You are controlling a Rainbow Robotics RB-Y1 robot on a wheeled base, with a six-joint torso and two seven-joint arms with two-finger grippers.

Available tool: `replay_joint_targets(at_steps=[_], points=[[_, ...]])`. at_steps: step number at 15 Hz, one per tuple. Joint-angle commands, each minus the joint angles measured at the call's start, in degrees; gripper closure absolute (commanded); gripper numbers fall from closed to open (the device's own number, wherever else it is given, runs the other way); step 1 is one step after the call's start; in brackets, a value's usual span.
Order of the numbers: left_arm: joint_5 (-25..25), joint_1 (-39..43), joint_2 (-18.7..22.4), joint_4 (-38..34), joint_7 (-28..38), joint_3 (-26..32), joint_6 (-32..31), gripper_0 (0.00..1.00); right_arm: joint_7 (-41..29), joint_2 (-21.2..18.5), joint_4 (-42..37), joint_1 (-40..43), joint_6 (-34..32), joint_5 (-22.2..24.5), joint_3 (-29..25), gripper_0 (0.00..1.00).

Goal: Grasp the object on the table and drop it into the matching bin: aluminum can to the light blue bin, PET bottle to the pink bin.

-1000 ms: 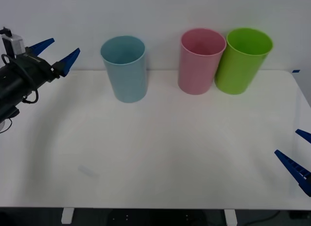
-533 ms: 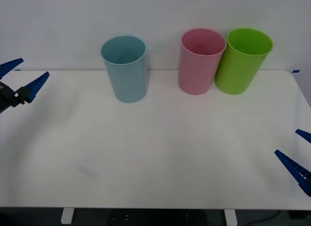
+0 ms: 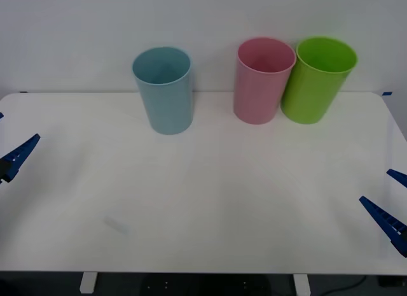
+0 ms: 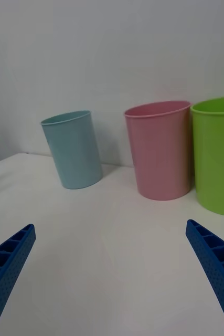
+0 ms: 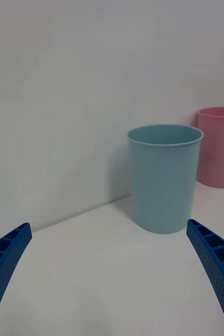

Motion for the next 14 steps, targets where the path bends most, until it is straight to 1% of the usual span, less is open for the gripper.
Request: replay_joint_targets(at_steps=[1, 4, 6, 8, 14], points=[[2.73, 4.05, 0.17, -0.62, -4.13, 0.69, -0.82, 0.00, 0.00, 0.00, 0.00, 0.00, 0.00, 0.00, 0.00, 0.00], [5.63, 9.32, 1.40, -2.73, -4.57, 1.30, -1.79, 0.00, 0.00, 0.00, 0.00, 0.00, 0.00, 0.00, 0.00, 0.00], [6.95, 11.87, 1.49, -4.13, -4.40, 1.83, -1.96, 0.00, 0.00, 0.00, 0.00, 0.00, 0.00, 0.00, 0.00, 0.00], [7.83, 13.10, 1.49, -4.57, -4.31, 2.00, -2.40, 0.00, 0.00, 0.00, 0.00, 0.00, 0.00, 0.00, 0.00, 0.00], [8.00, 13.54, 1.49, -4.49, -3.87, 1.92, -3.02, 0.00, 0.00, 0.00, 0.00, 0.00, 0.00, 0.00, 0.00, 0.00]])
